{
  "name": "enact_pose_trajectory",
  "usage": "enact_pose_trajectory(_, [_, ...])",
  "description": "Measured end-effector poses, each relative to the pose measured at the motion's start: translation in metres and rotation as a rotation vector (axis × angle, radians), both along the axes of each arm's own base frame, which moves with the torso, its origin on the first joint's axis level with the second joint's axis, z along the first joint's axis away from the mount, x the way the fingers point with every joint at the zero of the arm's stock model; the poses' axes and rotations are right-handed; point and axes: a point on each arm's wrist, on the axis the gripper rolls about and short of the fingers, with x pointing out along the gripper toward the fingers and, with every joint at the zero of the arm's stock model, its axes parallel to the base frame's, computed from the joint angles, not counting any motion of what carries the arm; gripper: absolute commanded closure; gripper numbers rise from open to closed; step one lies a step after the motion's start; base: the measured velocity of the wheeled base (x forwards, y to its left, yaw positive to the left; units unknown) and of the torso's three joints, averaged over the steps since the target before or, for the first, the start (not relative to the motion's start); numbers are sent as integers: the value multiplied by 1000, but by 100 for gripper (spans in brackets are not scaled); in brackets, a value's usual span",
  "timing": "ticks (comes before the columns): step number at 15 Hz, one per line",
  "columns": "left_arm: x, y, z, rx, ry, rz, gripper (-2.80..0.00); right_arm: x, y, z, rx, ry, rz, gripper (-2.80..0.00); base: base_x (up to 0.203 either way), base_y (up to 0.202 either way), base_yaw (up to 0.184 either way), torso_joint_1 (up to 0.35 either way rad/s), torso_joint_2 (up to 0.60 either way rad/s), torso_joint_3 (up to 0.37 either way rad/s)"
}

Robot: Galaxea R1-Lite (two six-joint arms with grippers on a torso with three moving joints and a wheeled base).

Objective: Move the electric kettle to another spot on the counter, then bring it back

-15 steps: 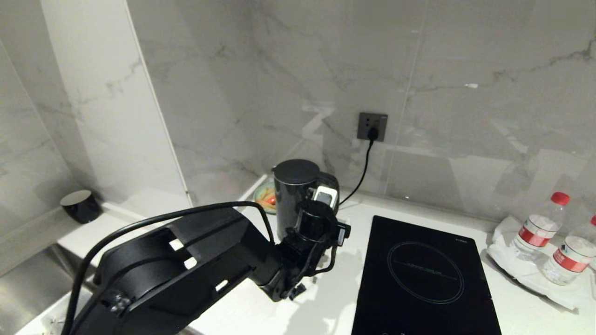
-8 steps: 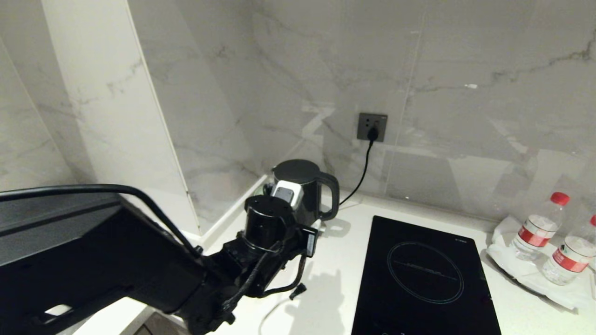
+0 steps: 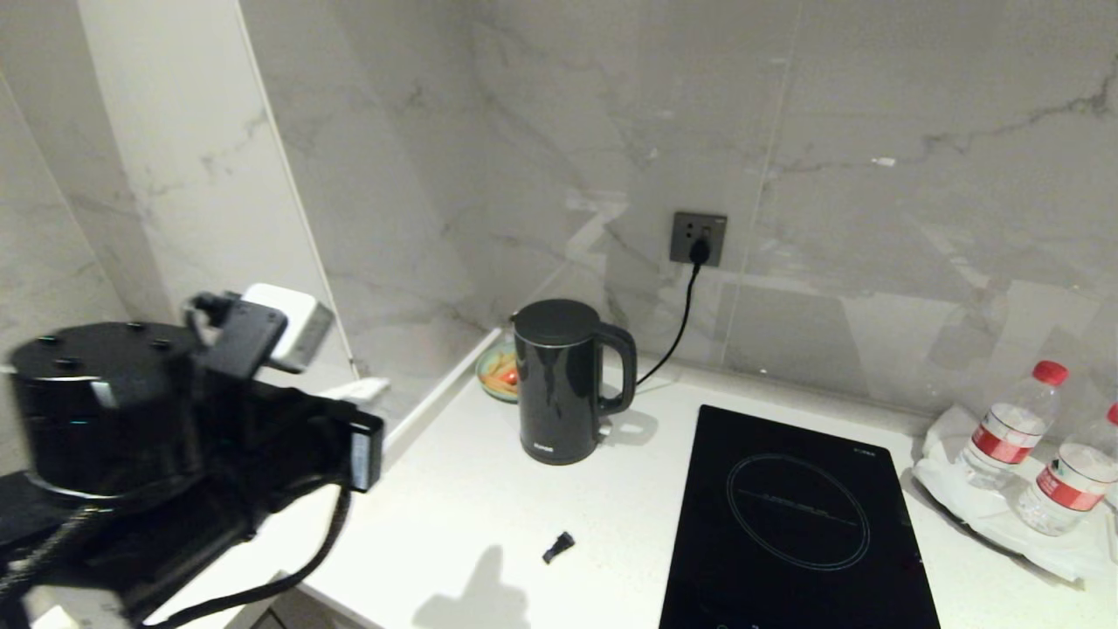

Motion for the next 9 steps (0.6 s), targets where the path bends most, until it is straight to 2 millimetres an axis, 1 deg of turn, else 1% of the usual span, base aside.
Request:
enact_pose_trajectory(2, [-35, 41, 24, 12, -60, 95, 0, 0, 0, 0, 0, 0, 0, 0, 0, 0, 0, 0, 0, 0])
enact_pose_trajectory(3, [-57, 59, 34, 12, -87, 135, 0, 0, 0, 0, 0, 0, 1, 0, 0, 0, 0, 0, 0, 0])
enact_pose_trajectory(5, [-107, 87, 46, 22, -114, 199, 0, 0, 0, 0, 0, 0, 0, 0, 0, 0, 0, 0, 0, 0])
enact_pose_trajectory(6, [-132, 98, 45, 30, -112, 237, 0, 0, 0, 0, 0, 0, 0, 0, 0, 0, 0, 0, 0, 0])
enact_pose_trajectory(7, [-153, 107, 39, 43, -99, 297, 0, 0, 0, 0, 0, 0, -1, 0, 0, 0, 0, 0, 0, 0])
enact_pose_trajectory(9, [-185, 113, 22, 63, -75, 439, 0, 0, 0, 0, 0, 0, 0, 0, 0, 0, 0, 0, 0, 0])
